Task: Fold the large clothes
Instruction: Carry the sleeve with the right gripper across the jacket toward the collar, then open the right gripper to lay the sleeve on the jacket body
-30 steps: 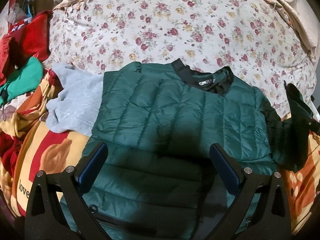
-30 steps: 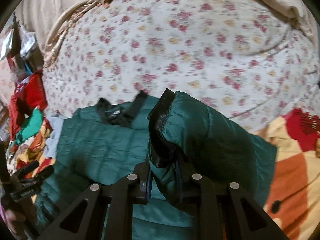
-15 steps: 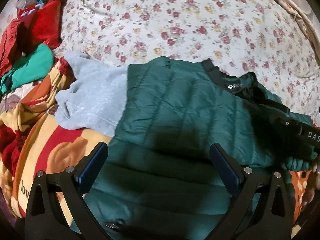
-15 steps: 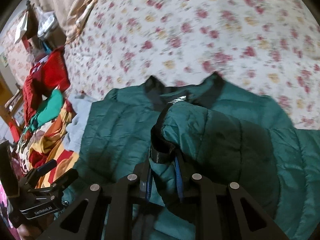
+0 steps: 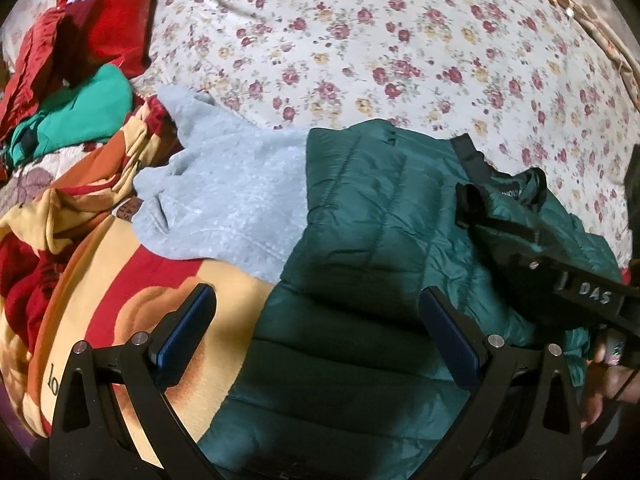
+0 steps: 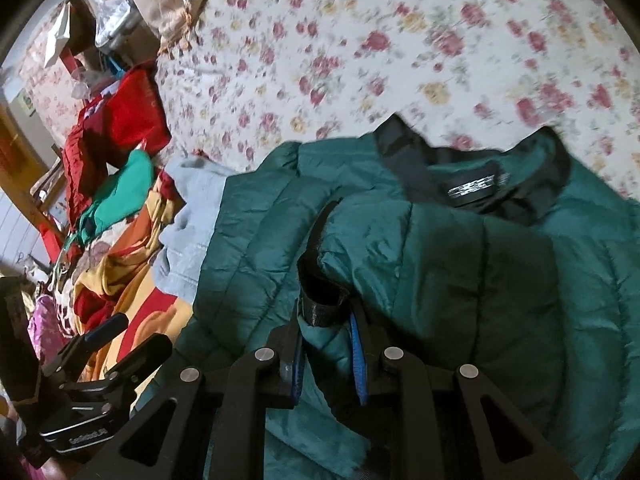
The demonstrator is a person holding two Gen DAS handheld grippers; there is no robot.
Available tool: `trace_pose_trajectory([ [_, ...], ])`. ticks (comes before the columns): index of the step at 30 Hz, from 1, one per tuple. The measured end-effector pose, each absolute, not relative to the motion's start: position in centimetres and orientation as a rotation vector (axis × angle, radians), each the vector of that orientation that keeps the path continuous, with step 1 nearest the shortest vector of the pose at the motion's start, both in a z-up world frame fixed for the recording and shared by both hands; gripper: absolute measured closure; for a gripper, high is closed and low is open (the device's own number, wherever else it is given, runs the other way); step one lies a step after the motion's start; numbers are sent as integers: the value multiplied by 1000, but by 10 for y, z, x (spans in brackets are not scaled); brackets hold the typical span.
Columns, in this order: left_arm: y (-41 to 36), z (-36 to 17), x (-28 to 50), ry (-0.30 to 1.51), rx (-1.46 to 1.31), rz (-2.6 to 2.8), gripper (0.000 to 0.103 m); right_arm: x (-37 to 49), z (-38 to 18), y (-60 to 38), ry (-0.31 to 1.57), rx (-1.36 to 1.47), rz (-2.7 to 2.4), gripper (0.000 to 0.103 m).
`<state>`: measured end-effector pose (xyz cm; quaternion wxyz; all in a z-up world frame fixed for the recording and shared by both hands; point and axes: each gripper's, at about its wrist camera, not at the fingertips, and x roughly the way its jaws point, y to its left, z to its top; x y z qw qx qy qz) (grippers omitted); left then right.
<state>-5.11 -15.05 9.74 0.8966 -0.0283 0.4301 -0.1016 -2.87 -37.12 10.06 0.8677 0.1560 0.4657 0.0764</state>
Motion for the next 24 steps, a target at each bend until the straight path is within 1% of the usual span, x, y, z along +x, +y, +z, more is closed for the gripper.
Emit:
trace_pose_trajectory([
  [4,-147,95,-49,903,-71,-205,1,-15,80,-368,1021,377,191,84],
  [6,-148,94,-48,911,-73,-207,1,-14,75,-369,1038,388,193,81],
  [7,-148,94,-49,912,-76,-209,1,-16,78,-370,1027,403,216,70],
  [8,-148,95,-49,913,-83,-216,1,-19,81,-370,1015,419,238,51],
  [9,-149,96,-50,912,-92,-223,1,-23,87,-371,999,441,262,42],
  [10,-149,97,-50,911,-103,-230,1,-29,94,-373,982,453,270,27],
  [11,-149,99,-51,910,-121,-241,1,-38,104,-376,958,445,258,26],
  [16,-155,112,-56,892,-191,-291,1,-88,142,-409,873,405,201,26],
  [24,-199,113,-62,883,-132,-337,1,-170,164,-483,807,383,11,26],
])
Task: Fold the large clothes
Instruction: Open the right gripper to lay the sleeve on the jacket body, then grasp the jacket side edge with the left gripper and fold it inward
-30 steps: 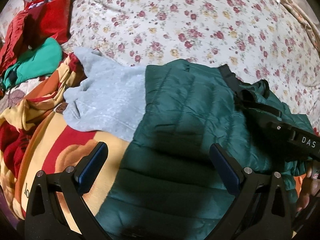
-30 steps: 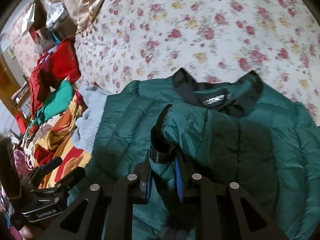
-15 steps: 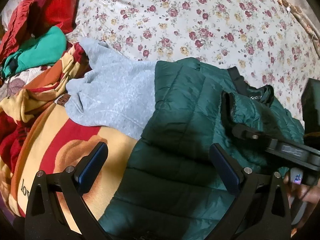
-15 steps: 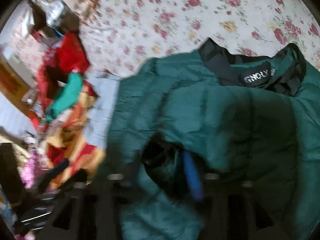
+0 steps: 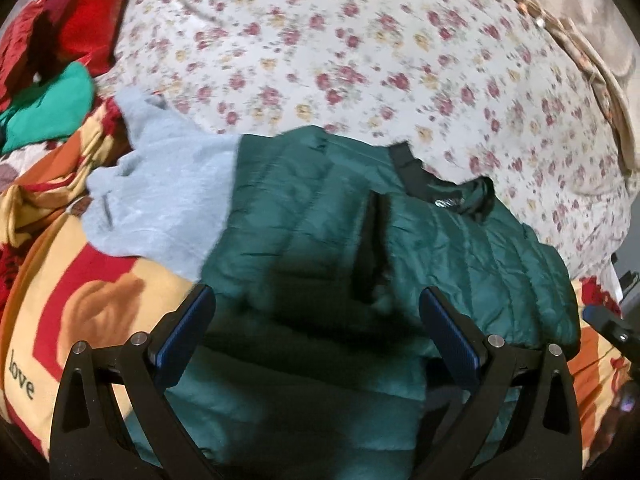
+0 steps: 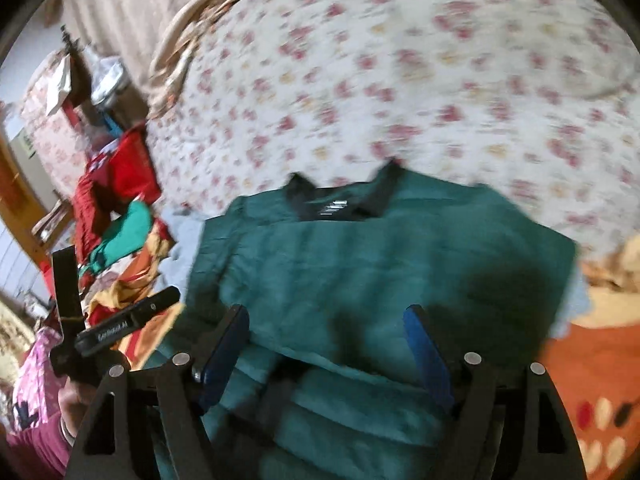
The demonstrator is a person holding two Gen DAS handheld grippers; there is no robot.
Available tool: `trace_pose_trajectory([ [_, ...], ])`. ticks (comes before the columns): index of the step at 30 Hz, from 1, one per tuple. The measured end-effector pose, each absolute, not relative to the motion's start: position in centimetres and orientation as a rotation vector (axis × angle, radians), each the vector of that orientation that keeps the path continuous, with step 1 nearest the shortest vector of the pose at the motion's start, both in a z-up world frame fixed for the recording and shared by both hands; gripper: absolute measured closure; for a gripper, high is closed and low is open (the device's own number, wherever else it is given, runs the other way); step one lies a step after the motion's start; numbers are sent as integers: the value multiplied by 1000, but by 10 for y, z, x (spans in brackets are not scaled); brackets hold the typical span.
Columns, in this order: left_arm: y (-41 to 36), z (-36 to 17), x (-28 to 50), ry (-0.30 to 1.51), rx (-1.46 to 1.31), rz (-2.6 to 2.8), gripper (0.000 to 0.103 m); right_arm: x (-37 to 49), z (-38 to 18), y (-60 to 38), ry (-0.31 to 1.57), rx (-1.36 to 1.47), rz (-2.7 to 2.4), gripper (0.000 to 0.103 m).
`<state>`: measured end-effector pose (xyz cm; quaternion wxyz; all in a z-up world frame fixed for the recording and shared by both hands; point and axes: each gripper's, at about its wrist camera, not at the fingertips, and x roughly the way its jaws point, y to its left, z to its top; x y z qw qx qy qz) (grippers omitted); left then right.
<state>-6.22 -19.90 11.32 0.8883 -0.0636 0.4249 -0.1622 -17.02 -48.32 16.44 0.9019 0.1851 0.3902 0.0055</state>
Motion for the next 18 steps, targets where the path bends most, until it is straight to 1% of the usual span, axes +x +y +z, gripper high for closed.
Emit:
trace_pose_trajectory([
  [7,-239,104,-55,875,-37,-330,1,-216,156,-523,804,416,-73,26],
  [16,-272,85,-40,910,55,-337,1,-233,145,-549,789,464,-103,26],
  [17,-274,84,-39,907,58,-341,5,-234,143,-550,792,465,-106,26],
  [18,-276,82,-38,906,61,-342,13,-235,141,-551,796,468,-109,26],
])
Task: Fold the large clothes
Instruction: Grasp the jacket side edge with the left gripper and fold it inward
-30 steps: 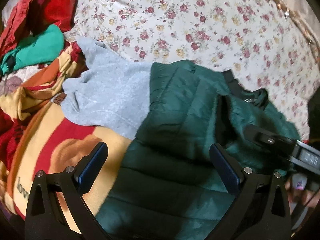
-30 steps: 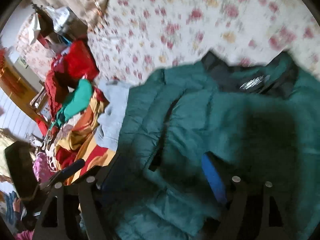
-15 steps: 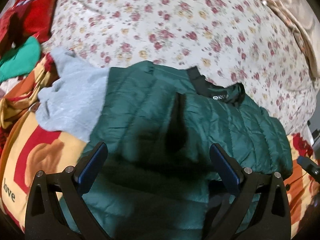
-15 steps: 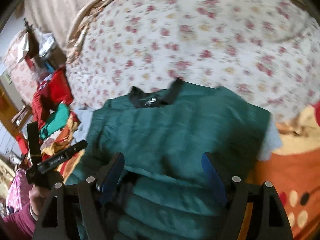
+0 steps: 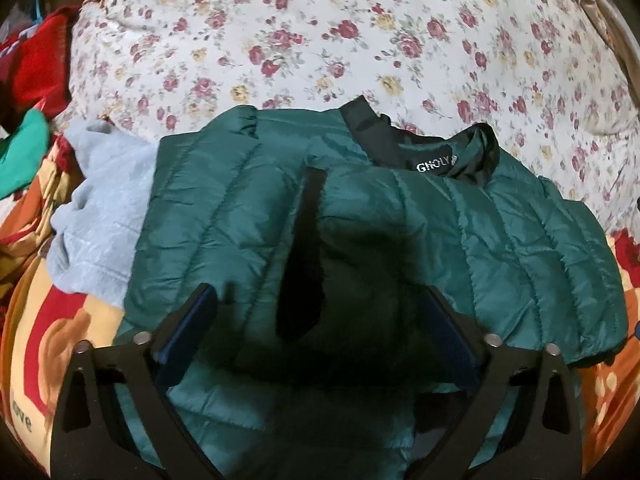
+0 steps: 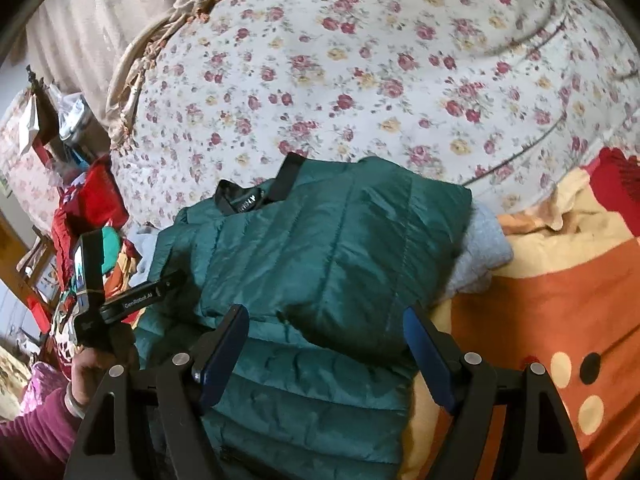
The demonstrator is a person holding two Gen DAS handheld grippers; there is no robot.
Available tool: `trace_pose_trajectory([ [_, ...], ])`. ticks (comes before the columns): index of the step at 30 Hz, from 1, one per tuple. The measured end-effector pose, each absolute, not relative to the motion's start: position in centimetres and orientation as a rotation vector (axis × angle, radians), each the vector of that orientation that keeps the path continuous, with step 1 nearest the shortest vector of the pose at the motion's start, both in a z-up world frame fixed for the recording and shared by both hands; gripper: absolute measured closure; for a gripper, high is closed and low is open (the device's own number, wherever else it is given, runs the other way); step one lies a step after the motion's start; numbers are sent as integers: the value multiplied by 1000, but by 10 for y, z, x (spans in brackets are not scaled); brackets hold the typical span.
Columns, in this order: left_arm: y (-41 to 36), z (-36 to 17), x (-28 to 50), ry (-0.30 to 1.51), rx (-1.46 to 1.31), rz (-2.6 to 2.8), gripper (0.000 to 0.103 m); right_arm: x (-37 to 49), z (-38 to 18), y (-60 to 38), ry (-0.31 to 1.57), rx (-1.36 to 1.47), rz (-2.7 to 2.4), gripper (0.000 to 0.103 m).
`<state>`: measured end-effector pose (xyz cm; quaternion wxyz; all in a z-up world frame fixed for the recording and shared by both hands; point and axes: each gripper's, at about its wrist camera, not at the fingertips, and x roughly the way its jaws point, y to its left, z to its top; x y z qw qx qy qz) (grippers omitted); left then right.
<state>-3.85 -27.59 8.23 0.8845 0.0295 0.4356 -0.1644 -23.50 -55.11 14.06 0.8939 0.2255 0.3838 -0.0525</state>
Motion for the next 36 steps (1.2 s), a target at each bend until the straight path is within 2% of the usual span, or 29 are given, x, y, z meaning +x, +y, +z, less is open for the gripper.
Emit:
trace_pose_trajectory([
  [2,-280,77,-34,943,69,-350,25,-236,137,-553,801,476,-113,26],
  [7,-279,77,-30,950,43,-354,27,-237,133,-558,802,502,-123,26],
  [8,-280,78,-30,948,45,-357,34,-237,132,-558,802,499,-126,26],
  [9,-280,79,-30,949,46,-364,46,-236,132,-559,803,493,-130,26],
  [10,-281,79,-30,952,50,-370,51,-235,132,-559,804,489,-136,26],
  [11,-283,80,-31,950,60,-371,61,-235,131,-560,806,486,-142,26],
  [12,-284,82,-32,942,67,-373,76,-234,130,-560,809,485,-153,26],
  [14,-285,87,-32,931,79,-390,88,-233,126,-564,816,495,-172,26],
  [21,-264,107,-25,882,24,-381,95,-228,115,-573,834,549,-203,26],
  [36,-208,100,-13,848,55,-292,96,-183,103,-586,860,588,-240,21],
])
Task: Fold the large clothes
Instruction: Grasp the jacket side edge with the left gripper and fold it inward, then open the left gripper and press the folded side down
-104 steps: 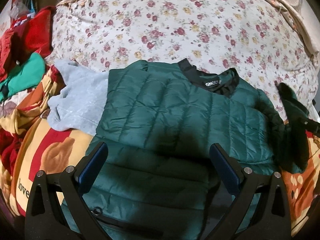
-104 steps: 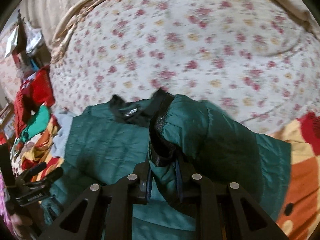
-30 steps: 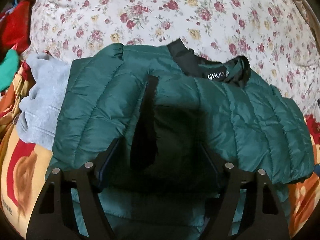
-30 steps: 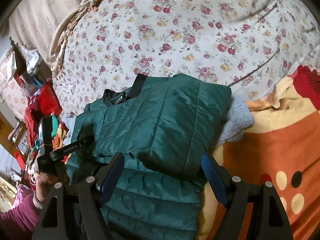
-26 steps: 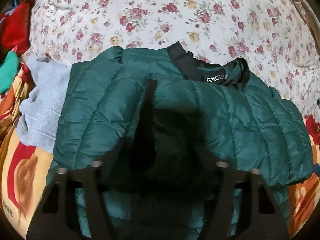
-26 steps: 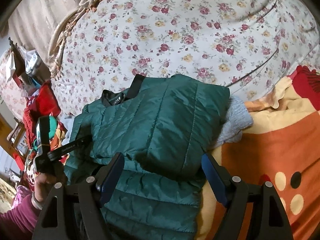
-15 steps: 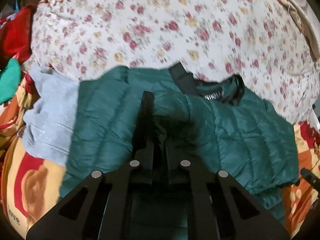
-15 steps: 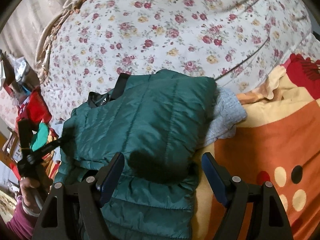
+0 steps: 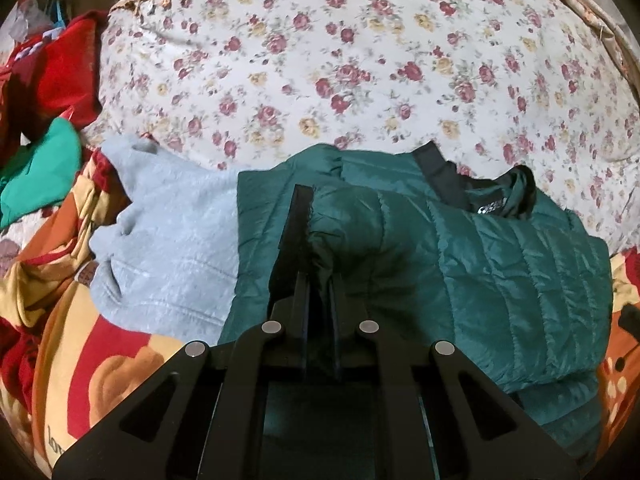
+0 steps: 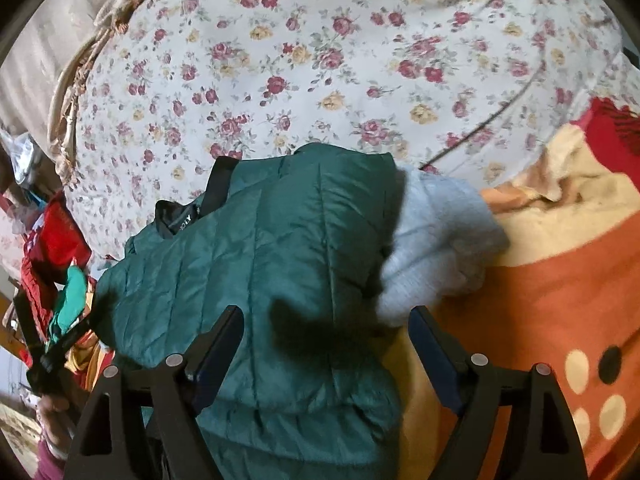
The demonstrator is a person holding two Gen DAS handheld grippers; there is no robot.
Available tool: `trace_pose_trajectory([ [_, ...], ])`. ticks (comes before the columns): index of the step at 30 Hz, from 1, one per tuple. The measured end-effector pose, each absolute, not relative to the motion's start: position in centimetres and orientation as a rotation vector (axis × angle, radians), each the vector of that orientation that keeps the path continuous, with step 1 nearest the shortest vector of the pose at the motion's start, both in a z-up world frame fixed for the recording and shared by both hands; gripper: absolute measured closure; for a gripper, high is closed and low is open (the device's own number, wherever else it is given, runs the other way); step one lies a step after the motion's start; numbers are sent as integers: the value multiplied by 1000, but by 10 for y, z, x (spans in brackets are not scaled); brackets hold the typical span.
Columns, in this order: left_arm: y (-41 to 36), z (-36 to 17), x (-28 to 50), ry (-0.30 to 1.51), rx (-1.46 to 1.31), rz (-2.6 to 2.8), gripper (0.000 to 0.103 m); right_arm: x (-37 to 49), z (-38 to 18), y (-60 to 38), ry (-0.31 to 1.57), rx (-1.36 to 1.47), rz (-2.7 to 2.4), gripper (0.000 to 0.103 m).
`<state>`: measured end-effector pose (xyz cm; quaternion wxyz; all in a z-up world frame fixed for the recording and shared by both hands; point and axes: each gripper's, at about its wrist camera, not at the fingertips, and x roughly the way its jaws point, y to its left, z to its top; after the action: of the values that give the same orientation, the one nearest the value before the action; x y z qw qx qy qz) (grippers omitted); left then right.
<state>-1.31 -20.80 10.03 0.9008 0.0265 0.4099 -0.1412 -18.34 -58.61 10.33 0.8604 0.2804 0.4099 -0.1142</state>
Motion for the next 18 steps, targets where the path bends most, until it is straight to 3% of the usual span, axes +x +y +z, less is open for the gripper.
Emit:
trace_pose_trajectory([
  [6,-212,88,-12,871,67,-286,96,-140,87,-588,931,554,-241,23],
  [8,-216,86,-11,873,78,-293,96,-134,89,-583,933,483,-254,61],
  [11,-224,80,-9,875,100,-303,96,-132,97,-580,925,380,-308,77],
  [18,-239,62,-5,903,126,-296,95,-124,73,-597,945,382,-381,78],
])
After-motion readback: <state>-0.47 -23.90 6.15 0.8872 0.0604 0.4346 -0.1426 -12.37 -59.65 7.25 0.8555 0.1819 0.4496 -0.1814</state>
